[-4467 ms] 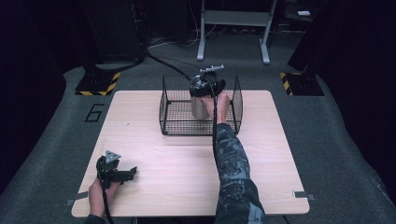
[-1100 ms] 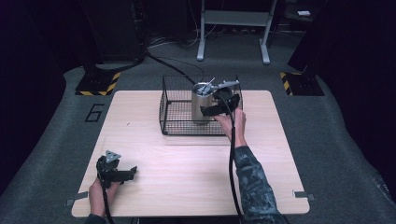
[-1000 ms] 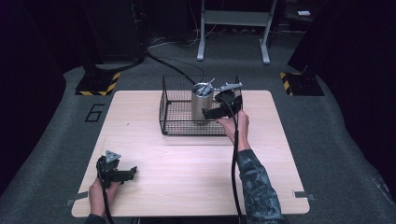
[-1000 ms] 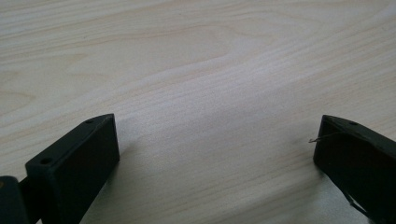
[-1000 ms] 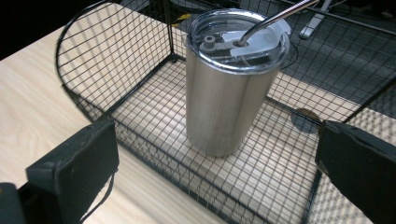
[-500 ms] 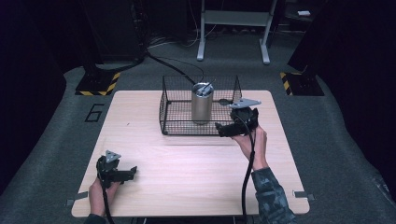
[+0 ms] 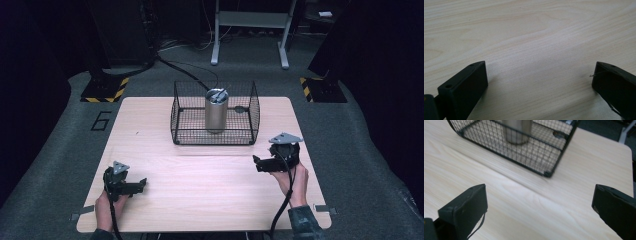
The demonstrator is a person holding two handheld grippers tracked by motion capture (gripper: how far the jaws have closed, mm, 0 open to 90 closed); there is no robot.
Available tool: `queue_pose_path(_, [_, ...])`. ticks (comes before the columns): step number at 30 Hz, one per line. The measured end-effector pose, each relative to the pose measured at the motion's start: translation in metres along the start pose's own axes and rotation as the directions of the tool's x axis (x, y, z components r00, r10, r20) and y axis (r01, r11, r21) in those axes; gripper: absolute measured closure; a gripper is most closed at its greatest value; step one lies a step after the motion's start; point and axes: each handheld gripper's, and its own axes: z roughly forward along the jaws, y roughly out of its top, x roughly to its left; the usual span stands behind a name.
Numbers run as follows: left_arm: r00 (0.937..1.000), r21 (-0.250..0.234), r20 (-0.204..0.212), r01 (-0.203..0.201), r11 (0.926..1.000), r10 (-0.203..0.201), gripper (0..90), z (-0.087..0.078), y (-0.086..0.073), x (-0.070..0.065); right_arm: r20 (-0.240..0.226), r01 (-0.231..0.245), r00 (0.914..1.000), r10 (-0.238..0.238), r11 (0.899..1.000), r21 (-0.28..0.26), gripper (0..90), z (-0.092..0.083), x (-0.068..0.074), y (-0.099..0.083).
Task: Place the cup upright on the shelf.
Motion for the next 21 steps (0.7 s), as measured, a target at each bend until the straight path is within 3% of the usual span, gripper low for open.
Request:
queue_pose_path(8, [1.0,0.002,0.001,-0.002,1.0,0.002,0.1,0.0,0.0,0.0,0.042,-0.072,0.9967,0.069,0.996,0.058,0.0,0.002,-0.016,-0.058])
queue_pose_path(15, [1.0,-0.001,0.0,0.001,1.0,-0.001,0.1,0.0,0.0,0.0,0.052,-0.12,0.9919,0.116,0.988,0.092,0.0,0.012,-0.024,-0.091])
queue_pose_path(21, [1.0,0.0,-0.001,0.0,1.0,0.0,0.1,0.0,0.0,0.0,0.085,-0.18,0.9818,0.17,0.976,0.124,0.0,0.022,-0.035,-0.123])
